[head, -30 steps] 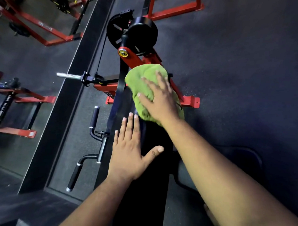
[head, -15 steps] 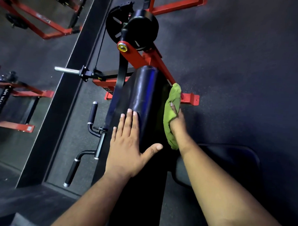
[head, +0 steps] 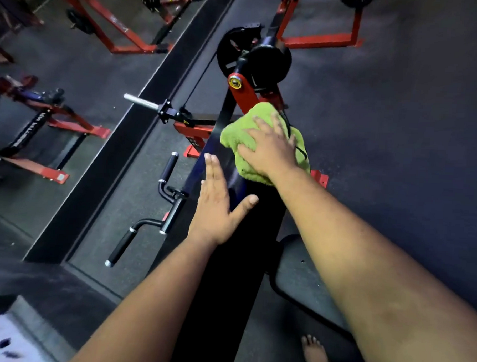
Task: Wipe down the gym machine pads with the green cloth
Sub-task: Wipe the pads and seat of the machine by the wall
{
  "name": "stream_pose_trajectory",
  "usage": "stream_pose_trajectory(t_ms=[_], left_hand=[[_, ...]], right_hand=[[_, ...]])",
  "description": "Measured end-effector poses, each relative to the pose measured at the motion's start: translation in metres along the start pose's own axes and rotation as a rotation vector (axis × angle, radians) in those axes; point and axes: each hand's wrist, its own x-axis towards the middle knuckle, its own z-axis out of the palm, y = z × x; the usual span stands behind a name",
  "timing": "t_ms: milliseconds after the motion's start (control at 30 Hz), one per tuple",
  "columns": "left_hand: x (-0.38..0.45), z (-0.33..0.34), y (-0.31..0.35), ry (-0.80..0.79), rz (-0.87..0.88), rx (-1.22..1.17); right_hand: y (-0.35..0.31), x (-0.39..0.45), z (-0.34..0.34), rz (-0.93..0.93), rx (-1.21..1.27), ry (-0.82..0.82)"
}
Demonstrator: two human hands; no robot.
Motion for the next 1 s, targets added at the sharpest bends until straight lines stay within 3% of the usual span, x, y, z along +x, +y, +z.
stream_pose_trajectory(t_ms=[100, 333, 500, 567, 700, 800, 900, 1000], left_hand=[[-0.024, -0.005, -0.003, 0.089, -0.092, -0.028], [-0.168, -0.021, -0.023, 0.016, -0.257, 0.232], [-0.261, -0.029, -0.032, 0.093, -0.493, 0.153], [-0.295, -0.025, -0.035, 0.084, -0.636, -0.024], [-0.346, -0.025, -0.012, 0.183, -0.802, -0.921], [-0.378, -0.026, 0.011, 0.244, -0.781, -1.124], [-0.398, -0.025, 0.025, 0.371, -0.677, -1.321], [-0.415, -0.032, 0.043, 0.412, -0.614, -1.347]], right_hand=[[-0.016, -0.039, 0.014, -0.092, -0.045, -0.002], [-0.068, -0.161, 0.059, -0.224, -0.012, -0.013], [-0.105, -0.253, 0.083, -0.322, -0.072, -0.079], [-0.124, -0.297, 0.095, -0.406, -0.134, -0.124], [-0.153, -0.358, 0.106, -0.505, -0.219, -0.216], [-0.156, -0.385, 0.095, -0.607, -0.287, -0.272], [-0.142, -0.411, 0.077, -0.646, -0.204, -0.237], [-0.114, -0.436, 0.058, -0.639, -0.019, -0.338]])
